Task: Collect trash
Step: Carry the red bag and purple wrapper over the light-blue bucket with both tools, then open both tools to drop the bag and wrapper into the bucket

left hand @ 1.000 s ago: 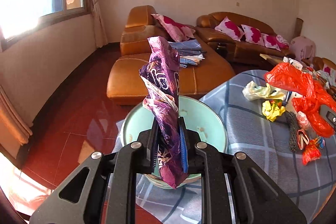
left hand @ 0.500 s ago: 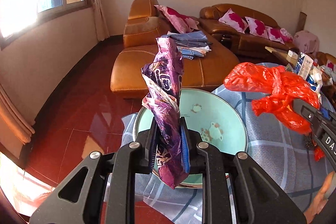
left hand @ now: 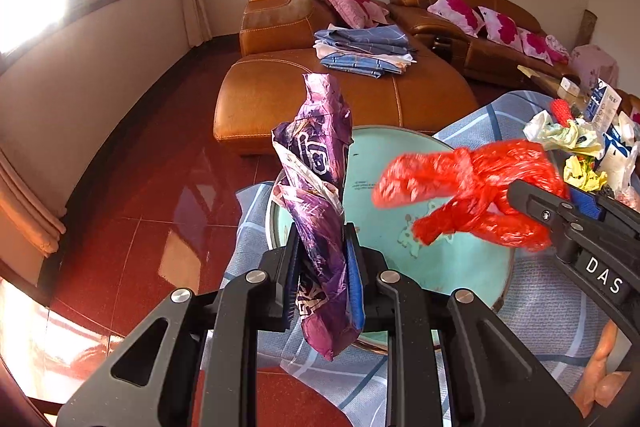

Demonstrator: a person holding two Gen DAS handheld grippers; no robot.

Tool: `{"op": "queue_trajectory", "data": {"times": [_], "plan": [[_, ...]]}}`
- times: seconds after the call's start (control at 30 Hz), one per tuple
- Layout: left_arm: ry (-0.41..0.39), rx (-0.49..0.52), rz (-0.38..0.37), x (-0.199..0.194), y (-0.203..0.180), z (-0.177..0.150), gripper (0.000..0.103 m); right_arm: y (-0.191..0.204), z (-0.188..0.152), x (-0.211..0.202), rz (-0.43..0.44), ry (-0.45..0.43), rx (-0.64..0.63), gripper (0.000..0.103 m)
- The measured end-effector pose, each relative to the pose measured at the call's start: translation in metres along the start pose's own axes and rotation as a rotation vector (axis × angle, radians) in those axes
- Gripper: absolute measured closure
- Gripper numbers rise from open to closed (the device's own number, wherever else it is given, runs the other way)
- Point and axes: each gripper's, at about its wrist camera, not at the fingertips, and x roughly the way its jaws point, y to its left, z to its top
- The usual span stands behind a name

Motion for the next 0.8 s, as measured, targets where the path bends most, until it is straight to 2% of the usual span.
{"op": "queue_trajectory", "data": {"times": [0.03, 0.13, 0.23, 0.27, 0.3, 0.37, 0.5, 0.73, 0.8], "plan": [[0.003, 0.004, 0.001, 0.002, -0.001, -0.001, 0.081, -0.003, -0.001, 0.003, 0.02, 0.01, 0.009, 0.059], [0.013, 0.012, -0.007, 0.008, -0.004, -0.002, 0.081, -0.008, -0.003, 0.003, 0.051, 0.017, 0.041, 0.057], [0.014, 0.025, -0.022, 0.01, -0.007, -0.004, 0.081, -0.01, -0.004, -0.006, 0.013, -0.015, 0.057, 0.057], [0.008, 0.036, -0.026, 0.011, -0.009, -0.005, 0.078, -0.012, -0.004, -0.011, -0.002, -0.028, 0.062, 0.057], [0.003, 0.047, -0.023, 0.011, -0.01, -0.006, 0.061, -0.013, -0.005, -0.016, -0.012, -0.039, 0.064, 0.057], [-0.006, 0.051, 0.012, 0.011, -0.012, -0.006, 0.034, -0.016, -0.006, -0.023, -0.023, -0.055, 0.073, 0.057], [-0.023, 0.049, 0.025, 0.005, -0.013, -0.005, 0.034, -0.026, -0.011, -0.035, -0.039, -0.071, 0.096, 0.055], [-0.06, 0.0, 0.028, -0.013, -0.015, -0.002, 0.017, -0.037, -0.018, -0.056, -0.095, -0.113, 0.112, 0.027], [-0.077, -0.002, 0.022, -0.02, -0.021, -0.003, 0.014, -0.039, -0.02, -0.063, -0.106, -0.13, 0.115, 0.026]]}}
